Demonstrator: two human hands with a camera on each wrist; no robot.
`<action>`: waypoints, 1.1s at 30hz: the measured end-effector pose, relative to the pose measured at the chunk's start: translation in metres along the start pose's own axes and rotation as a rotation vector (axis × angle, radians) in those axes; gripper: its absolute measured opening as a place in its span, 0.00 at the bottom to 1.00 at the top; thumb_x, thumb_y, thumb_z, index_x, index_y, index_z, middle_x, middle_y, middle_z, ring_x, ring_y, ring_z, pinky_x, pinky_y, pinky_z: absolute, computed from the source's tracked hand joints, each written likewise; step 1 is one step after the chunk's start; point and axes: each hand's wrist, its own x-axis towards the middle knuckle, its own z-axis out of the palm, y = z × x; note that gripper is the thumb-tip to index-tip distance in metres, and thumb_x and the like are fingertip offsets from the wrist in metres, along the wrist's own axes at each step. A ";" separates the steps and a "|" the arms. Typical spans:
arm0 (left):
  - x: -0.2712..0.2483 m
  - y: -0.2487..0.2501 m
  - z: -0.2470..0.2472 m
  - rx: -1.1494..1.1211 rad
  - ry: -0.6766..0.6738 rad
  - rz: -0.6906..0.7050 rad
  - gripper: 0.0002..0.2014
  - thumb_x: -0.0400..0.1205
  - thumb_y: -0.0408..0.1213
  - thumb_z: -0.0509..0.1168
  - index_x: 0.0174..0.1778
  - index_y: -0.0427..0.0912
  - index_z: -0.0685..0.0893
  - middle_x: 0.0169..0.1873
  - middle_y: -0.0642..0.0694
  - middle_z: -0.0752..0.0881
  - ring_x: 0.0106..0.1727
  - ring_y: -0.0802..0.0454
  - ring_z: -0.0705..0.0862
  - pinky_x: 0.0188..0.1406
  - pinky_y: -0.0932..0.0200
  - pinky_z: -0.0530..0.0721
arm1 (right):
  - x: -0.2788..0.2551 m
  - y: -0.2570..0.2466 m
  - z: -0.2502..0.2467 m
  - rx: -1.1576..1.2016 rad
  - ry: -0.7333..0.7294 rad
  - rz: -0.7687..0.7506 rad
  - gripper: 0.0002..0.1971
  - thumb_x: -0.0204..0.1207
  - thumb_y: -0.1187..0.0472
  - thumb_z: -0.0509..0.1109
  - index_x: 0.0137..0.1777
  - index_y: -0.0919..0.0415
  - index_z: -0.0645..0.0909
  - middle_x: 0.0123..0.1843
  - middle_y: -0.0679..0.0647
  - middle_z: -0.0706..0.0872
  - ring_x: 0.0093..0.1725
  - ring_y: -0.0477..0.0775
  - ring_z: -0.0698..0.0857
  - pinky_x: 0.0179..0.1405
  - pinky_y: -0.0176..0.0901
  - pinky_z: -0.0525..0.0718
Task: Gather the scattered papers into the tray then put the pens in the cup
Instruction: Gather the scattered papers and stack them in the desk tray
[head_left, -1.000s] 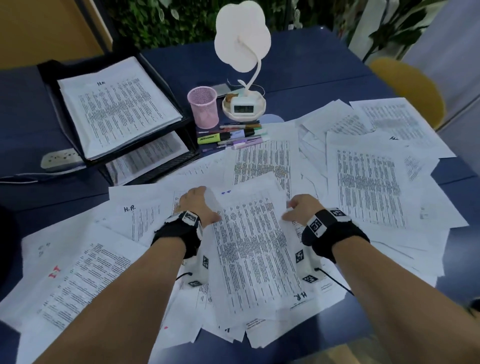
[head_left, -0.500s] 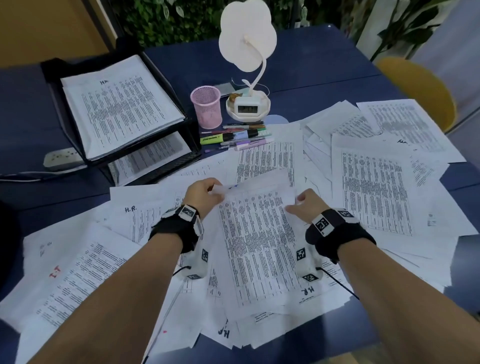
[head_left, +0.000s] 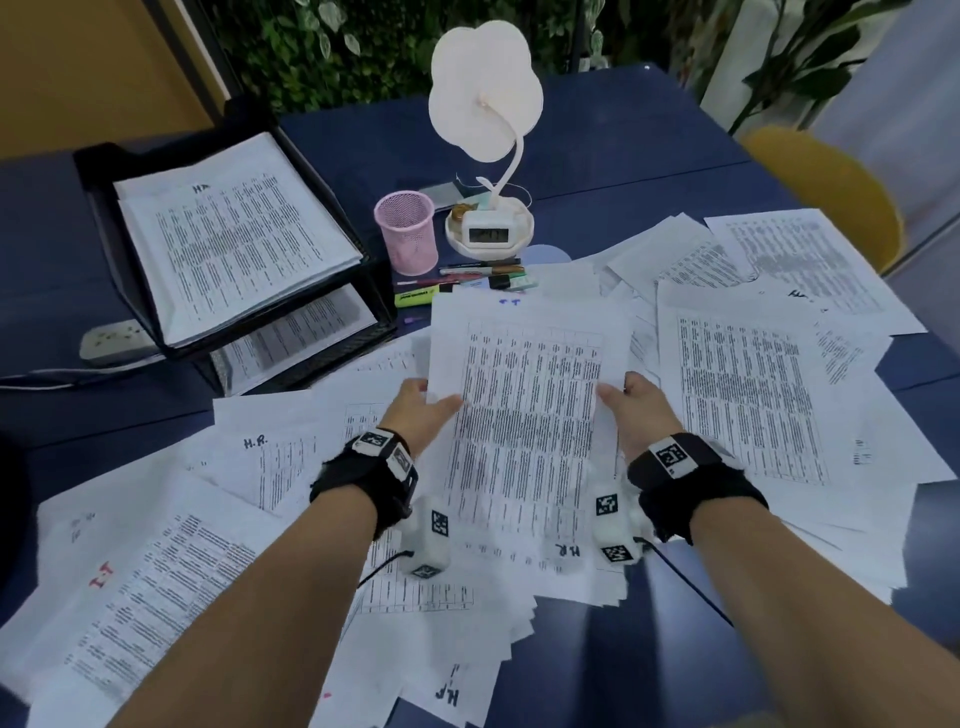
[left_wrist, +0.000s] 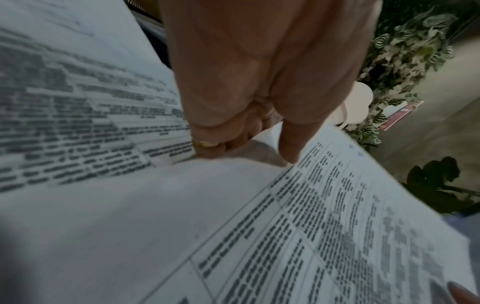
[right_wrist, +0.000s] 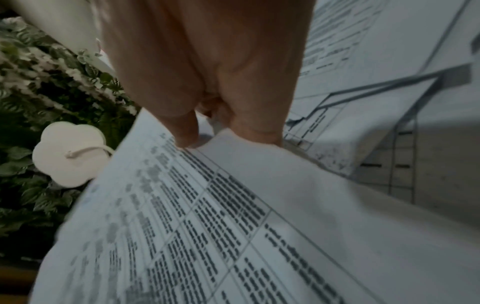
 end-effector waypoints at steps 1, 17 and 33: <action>-0.001 -0.002 0.004 0.003 -0.011 0.007 0.27 0.80 0.48 0.67 0.72 0.44 0.67 0.61 0.49 0.78 0.59 0.45 0.80 0.61 0.49 0.80 | -0.003 -0.002 0.001 0.019 -0.003 0.014 0.08 0.83 0.59 0.62 0.58 0.61 0.76 0.50 0.53 0.81 0.51 0.56 0.79 0.40 0.40 0.75; -0.023 0.062 -0.026 -0.375 0.369 0.364 0.14 0.78 0.32 0.70 0.60 0.43 0.79 0.55 0.44 0.87 0.55 0.49 0.86 0.60 0.48 0.84 | -0.038 -0.083 0.010 0.113 0.020 -0.286 0.17 0.82 0.66 0.63 0.70 0.62 0.74 0.63 0.49 0.83 0.63 0.50 0.82 0.69 0.45 0.75; -0.034 0.077 -0.038 -0.548 0.144 0.411 0.22 0.77 0.25 0.66 0.66 0.43 0.73 0.52 0.50 0.85 0.55 0.56 0.83 0.59 0.57 0.77 | -0.037 -0.087 0.009 0.313 0.027 -0.238 0.12 0.76 0.74 0.61 0.40 0.56 0.66 0.41 0.51 0.70 0.40 0.50 0.71 0.43 0.43 0.71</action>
